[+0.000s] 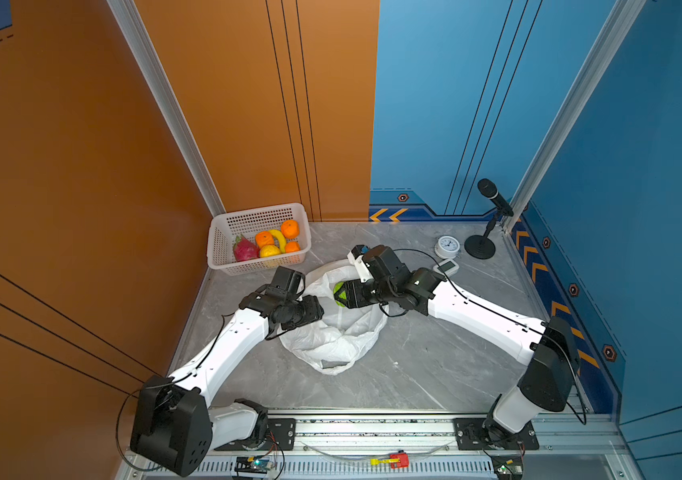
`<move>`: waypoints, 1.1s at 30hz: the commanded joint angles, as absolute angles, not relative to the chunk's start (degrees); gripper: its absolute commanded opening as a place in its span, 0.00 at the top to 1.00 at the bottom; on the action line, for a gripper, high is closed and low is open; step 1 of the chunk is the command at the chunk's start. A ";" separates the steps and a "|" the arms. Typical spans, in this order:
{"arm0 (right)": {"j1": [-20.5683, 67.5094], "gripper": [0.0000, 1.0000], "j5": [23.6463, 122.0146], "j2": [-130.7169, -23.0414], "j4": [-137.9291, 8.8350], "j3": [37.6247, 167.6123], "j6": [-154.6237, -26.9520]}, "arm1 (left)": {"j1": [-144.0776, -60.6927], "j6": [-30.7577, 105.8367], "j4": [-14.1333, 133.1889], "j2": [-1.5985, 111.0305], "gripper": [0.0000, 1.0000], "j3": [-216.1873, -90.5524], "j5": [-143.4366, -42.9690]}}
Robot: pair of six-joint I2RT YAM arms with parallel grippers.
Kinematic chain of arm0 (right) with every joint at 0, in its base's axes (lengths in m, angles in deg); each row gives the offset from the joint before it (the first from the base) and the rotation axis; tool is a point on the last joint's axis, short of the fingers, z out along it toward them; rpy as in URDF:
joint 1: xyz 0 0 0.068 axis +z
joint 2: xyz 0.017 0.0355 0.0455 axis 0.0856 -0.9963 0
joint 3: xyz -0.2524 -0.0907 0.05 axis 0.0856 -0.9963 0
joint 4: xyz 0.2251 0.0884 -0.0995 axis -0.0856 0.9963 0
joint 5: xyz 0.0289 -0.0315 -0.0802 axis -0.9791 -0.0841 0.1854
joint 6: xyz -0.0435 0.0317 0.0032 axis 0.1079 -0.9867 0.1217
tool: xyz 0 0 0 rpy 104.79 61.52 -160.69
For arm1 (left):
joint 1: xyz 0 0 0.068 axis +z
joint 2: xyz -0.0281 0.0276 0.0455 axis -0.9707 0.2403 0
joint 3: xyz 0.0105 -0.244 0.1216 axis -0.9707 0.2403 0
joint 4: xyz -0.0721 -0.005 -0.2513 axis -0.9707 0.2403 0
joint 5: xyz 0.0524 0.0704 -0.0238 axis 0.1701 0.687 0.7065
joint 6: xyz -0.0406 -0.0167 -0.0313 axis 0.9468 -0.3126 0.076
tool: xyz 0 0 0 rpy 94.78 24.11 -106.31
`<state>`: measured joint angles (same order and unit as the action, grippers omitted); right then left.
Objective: Untie the knot of the plastic bag and take out the fruit
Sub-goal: 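Bring the green fruit toward the left gripper and grasp it with the left gripper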
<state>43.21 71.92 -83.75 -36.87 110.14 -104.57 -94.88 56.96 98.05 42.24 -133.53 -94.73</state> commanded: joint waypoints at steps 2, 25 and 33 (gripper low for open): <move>40.68 0.62 73.69 -82.33 -38.61 113.97 -110.48 | -94.00 54.57 100.28 37.04 0.29 -137.89 -91.95; 31.36 0.58 53.94 -88.20 -39.89 126.26 -141.42 | -93.84 28.57 65.41 31.78 0.08 -139.19 -107.22; 31.38 0.58 52.18 -88.07 -44.92 126.12 -147.37 | -95.96 26.49 62.29 38.75 0.04 -143.68 -112.02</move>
<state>31.45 53.89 -88.54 -41.35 125.09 -143.98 -95.06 28.62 65.62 37.87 -141.44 -109.17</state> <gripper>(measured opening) 0.605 0.956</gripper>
